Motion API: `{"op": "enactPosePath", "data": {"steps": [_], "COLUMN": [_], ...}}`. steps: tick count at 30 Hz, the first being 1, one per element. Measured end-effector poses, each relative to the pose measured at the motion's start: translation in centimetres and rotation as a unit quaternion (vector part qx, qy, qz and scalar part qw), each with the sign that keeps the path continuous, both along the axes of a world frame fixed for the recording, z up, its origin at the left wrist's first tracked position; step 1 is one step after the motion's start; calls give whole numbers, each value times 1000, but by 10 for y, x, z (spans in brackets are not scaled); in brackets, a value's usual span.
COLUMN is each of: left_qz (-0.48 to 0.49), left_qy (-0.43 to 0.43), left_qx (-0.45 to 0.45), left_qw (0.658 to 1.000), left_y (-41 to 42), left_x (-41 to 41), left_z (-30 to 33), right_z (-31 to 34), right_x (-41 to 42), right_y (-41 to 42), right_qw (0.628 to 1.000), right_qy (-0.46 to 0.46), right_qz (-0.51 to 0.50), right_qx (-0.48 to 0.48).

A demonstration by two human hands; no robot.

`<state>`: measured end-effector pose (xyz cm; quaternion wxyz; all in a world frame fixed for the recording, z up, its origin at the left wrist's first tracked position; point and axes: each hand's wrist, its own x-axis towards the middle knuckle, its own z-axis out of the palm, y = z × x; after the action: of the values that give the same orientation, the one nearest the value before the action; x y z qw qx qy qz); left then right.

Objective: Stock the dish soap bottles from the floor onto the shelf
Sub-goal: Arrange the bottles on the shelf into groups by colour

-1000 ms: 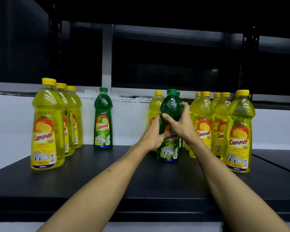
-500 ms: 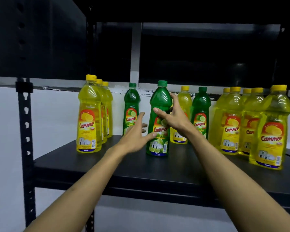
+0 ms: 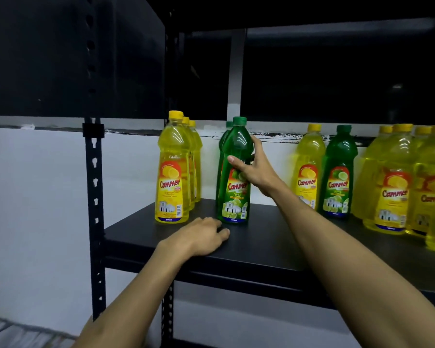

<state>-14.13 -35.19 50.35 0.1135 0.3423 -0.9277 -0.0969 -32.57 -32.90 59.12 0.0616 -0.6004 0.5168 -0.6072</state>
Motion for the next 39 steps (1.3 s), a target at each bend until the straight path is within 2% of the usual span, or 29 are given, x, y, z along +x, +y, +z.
{"op": "enactPosePath", "data": {"steps": [12, 24, 28, 34, 39], "left_qz": [20, 21, 21, 35, 7], "left_qy": [14, 18, 21, 52, 87], "left_qx": [23, 25, 13, -40, -124], "left_qw": [999, 999, 999, 997, 988], "left_y": [2, -7, -4, 3, 26], "left_x": [2, -1, 0, 4, -14], "left_z": [0, -6, -3, 3, 18], "right_z": [0, -5, -13, -6, -2], "right_x": [0, -4, -1, 1, -22], "right_y": [-37, -40, -36, -17, 19], "right_qw": [1000, 1000, 999, 998, 985], "right_qy": [3, 14, -7, -13, 46], "right_qz": [11, 8, -17, -61, -158], "right_qx": [-4, -15, -27, -21, -55]}}
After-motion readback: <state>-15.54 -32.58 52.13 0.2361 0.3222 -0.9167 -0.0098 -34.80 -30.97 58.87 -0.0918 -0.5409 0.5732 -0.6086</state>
